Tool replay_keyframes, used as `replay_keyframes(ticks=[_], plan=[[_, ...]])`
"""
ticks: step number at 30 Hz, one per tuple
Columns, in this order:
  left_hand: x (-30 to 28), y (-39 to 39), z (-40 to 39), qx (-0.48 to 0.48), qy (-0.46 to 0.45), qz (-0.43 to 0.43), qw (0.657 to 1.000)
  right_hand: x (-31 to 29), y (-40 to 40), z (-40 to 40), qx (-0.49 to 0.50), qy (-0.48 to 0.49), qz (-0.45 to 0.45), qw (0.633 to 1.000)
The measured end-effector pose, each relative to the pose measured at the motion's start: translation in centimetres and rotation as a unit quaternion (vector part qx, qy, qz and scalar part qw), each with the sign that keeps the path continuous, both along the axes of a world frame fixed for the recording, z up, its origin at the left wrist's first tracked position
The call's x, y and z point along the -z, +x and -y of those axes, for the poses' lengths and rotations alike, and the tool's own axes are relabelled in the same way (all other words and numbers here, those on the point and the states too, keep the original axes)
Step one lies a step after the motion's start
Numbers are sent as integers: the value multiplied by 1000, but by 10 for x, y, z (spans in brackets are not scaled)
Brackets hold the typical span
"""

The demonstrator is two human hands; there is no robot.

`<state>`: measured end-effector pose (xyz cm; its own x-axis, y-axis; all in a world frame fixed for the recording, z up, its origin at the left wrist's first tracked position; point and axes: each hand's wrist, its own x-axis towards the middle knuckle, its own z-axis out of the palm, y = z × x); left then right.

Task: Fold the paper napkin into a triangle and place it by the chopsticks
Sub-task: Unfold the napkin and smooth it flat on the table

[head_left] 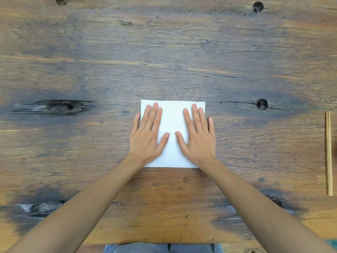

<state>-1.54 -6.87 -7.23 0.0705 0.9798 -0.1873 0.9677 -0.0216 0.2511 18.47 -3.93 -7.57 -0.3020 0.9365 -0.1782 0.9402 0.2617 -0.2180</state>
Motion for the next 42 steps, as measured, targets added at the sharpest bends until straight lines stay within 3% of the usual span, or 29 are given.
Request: replay_keyframes(ticks=[9,17,25,31,42], plan=[[2,-3,0,4,2,-10,1000,-2,1,-6,32,-6,-15,999],[8,-5,2,6,11,-18,1000,5,13,-9,34,51,29,998],[-11,4,3,-30,34,57,997,-8,6,-1,61,21,-17,998],[-3,15,20,6,7,30,1000,-1,-3,28,-23,33,-1,999],[13,8,25,22,23,-1,999,11,1,29,-21,47,-8,999]])
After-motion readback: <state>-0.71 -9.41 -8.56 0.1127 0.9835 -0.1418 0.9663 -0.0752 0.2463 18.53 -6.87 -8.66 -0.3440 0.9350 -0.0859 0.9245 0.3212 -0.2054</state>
